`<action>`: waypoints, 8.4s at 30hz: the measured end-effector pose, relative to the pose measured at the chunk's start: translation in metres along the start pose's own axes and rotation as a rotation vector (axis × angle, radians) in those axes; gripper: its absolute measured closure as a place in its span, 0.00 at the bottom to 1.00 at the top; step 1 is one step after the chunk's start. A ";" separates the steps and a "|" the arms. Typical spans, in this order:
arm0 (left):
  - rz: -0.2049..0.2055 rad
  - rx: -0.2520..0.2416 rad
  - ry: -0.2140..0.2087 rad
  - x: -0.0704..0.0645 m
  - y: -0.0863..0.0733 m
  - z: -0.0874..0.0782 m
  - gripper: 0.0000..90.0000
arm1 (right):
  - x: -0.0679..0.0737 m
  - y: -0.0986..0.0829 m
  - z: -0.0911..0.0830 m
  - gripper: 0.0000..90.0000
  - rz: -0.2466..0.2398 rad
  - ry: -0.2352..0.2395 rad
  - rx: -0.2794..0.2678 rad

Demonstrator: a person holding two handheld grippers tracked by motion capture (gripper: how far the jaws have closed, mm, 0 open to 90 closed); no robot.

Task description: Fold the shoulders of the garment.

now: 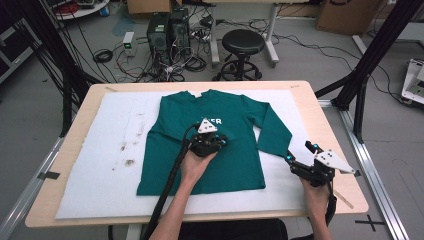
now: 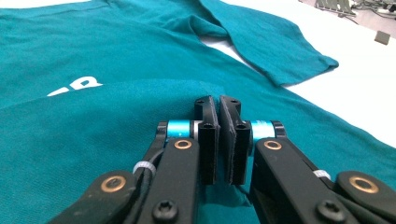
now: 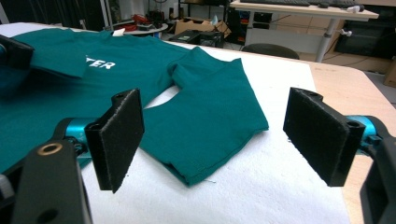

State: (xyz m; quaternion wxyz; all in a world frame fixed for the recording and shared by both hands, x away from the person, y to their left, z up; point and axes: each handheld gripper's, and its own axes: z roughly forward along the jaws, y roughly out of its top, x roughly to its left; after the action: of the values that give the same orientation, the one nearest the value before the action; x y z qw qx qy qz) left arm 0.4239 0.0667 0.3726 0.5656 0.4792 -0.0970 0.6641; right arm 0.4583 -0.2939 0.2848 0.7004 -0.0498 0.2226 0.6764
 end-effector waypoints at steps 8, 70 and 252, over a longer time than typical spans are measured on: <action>-0.006 0.002 -0.012 -0.002 -0.001 0.007 0.95 | 0.000 0.000 0.000 0.23 0.001 0.000 0.002; 0.020 0.062 -0.015 -0.002 0.000 -0.021 0.35 | 0.001 0.001 0.001 0.23 -0.010 -0.004 0.014; -0.135 -0.175 0.523 0.121 -0.143 -0.232 0.30 | 0.115 0.085 0.106 0.97 -0.069 0.414 0.377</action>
State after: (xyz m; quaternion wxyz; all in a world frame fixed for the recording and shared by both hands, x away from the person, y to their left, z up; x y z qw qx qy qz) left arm 0.4340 0.3512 0.2828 0.6537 0.2461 0.0272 0.7151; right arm 0.3996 -0.1416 0.3556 0.6594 -0.0635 0.4809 0.5743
